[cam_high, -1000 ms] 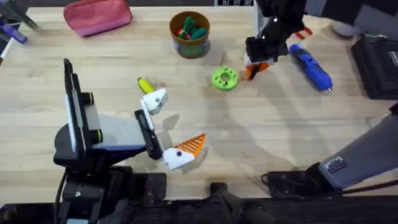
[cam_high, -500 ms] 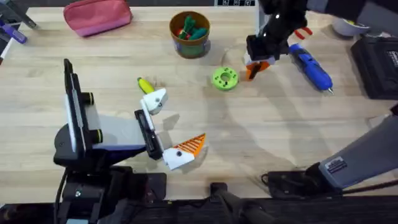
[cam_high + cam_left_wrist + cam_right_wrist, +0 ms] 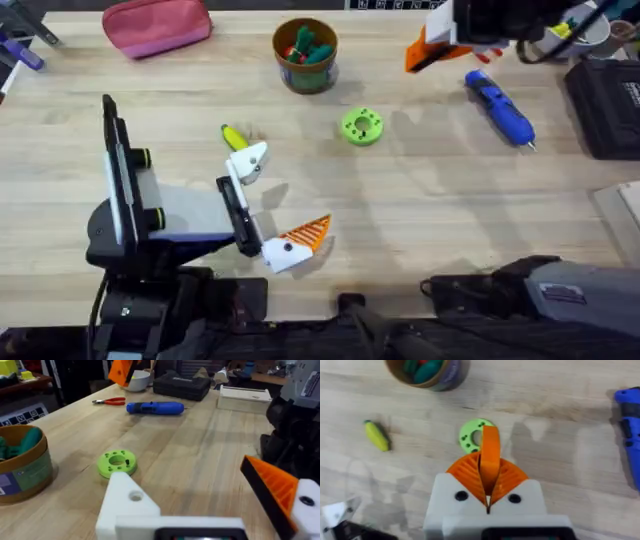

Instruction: Pick up the gripper from the table and insert it into the empty holder that is missing its gripper. Then pick up a screw, insert it into the mounting hole, and use the screwdriver to tighten it. Finally, clean up the table by picking up the vegetable and placing it into the bucket.

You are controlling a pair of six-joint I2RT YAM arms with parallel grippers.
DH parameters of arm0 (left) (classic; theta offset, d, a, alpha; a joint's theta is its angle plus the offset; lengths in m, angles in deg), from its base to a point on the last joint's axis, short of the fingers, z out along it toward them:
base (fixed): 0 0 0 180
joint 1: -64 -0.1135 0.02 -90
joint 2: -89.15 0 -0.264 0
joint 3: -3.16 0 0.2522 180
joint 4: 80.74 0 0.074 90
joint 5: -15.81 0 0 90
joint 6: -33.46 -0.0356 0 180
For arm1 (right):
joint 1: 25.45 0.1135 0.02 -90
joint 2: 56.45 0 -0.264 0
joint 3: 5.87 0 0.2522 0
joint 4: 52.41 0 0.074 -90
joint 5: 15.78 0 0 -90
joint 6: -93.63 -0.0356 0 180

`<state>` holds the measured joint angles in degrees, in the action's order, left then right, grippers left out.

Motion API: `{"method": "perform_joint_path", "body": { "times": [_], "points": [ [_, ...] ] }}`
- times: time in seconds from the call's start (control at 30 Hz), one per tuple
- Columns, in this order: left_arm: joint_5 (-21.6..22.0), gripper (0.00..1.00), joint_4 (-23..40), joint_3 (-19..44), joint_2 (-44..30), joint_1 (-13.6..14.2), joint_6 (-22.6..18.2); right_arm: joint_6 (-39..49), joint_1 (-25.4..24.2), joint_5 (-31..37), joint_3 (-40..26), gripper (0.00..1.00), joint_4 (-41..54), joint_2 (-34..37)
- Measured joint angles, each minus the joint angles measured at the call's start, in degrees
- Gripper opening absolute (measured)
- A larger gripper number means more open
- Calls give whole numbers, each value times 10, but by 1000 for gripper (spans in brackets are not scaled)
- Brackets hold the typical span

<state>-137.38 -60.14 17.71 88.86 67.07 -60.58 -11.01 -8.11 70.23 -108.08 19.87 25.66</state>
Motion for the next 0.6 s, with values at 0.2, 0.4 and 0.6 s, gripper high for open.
{"method": "perform_joint_path", "body": {
  "times": [0.2,0.4,0.6],
  "points": [
    [0,985,0,0,0,0,0,-15,0,-51,5,6,-2,-35],
    [0,986,0,0,0,0,0,-41,0,-96,69,6,-56,-96],
    [0,985,0,0,0,0,0,-68,-11,-197,199,6,-202,-182]
  ]
}}
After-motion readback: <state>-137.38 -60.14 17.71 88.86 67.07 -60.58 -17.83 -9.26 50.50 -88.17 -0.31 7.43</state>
